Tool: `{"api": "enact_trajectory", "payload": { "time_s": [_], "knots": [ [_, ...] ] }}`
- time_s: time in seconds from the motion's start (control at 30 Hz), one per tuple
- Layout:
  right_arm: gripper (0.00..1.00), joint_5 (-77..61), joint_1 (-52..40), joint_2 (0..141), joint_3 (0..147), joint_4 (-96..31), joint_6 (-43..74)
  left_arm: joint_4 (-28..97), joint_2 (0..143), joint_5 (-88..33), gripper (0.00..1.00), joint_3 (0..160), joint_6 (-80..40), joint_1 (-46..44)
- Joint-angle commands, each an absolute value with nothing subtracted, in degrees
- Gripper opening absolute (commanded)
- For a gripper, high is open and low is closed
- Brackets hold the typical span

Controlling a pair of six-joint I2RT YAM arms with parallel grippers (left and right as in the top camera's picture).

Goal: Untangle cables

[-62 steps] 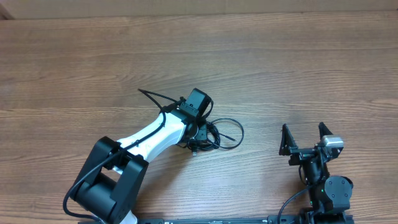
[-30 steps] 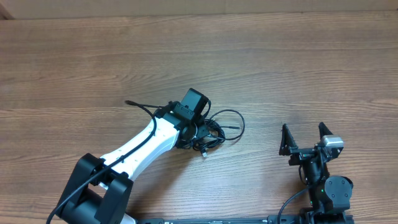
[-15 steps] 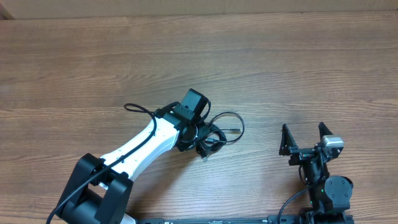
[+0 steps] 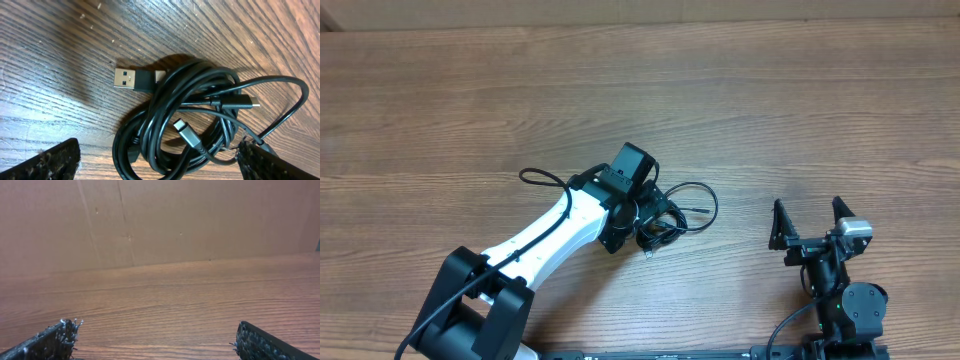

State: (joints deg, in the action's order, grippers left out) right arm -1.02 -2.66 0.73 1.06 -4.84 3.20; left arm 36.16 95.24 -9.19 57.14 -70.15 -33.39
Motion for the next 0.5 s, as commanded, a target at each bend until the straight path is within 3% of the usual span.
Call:
{"api": "enact_trajectory", "payload": {
  "time_s": [0.0,0.27,0.47],
  "knots": [
    [1.0,-0.6,-2.5,0.2,0.4,-4.7,3.1,36.1,94.1,-7.2,1.0,56.9,-65.3,-33.8],
    [1.0,-0.6,-2.5,0.2,0.4,-4.7,3.1,36.2,94.1,-6.9,1.0,56.9,-46.1,-33.8],
    [1.0,-0.6,-2.5,0.2,0.4,-4.7,3.1,36.2,94.1,-6.8,1.0,56.9,-41.9,-33.8]
  ]
}}
